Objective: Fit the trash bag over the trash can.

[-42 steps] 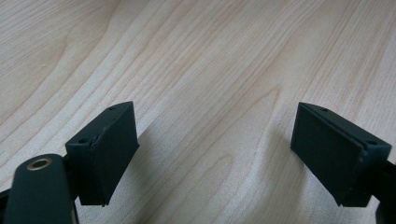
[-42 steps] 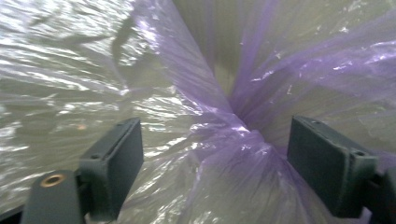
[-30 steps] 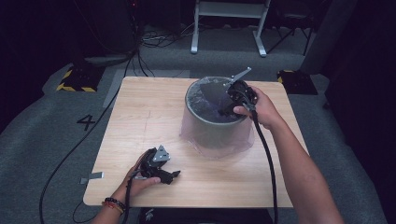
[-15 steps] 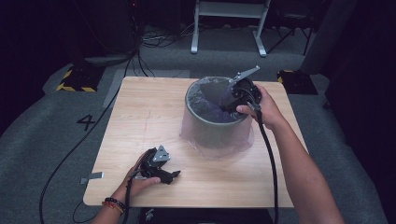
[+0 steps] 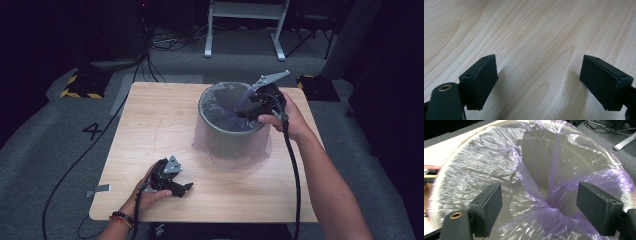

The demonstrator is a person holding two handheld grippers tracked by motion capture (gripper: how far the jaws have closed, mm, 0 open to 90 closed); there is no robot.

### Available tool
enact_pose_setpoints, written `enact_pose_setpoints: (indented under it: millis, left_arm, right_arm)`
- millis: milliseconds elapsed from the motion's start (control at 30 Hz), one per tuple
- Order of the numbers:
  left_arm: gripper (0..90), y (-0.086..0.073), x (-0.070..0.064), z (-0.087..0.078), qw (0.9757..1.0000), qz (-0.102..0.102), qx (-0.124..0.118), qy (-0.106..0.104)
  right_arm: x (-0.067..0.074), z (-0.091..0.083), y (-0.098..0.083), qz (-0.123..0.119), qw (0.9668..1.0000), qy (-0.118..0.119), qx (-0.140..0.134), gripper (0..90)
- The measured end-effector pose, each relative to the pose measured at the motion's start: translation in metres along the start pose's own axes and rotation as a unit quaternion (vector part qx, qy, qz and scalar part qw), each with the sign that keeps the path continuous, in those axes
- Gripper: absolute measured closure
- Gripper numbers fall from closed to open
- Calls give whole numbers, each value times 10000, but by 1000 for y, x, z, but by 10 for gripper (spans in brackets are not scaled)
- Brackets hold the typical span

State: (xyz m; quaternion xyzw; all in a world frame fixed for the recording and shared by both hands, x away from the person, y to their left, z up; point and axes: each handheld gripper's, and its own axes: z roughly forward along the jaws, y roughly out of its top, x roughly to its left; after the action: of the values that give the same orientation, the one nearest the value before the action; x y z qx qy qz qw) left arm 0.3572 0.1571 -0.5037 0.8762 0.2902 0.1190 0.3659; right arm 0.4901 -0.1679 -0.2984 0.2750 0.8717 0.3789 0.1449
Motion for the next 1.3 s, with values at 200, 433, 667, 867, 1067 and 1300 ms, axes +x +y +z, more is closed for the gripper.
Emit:
enact_pose_setpoints:
  millis: [200, 433, 667, 867, 1067, 1300]
  left_arm:
    - [145, 0, 0, 0, 10000, 1, 0, 1]
    - [145, 0, 0, 0, 10000, 1, 0, 1]
    - [145, 0, 0, 0, 10000, 1, 0, 1]
    - [145, 0, 0, 0, 10000, 2, 1, 1]
    - [145, 0, 0, 0, 10000, 1, 0, 0]
    - [145, 0, 0, 0, 10000, 2, 0, 1]
  right_arm:
    - [5, -4, -4, -136, 9999, -8, -24, 215]
    - [8, -9, -7, -224, 9997, -82, -44, 223]
    - [12, -14, -8, -337, 9994, -97, -68, 230]
    - [15, -19, -9, -385, 9992, -54, -84, 224]
    - [19, -22, -11, -500, 9987, -100, -93, 218]
    - [20, -25, -16, -522, 9985, -141, -87, 215]
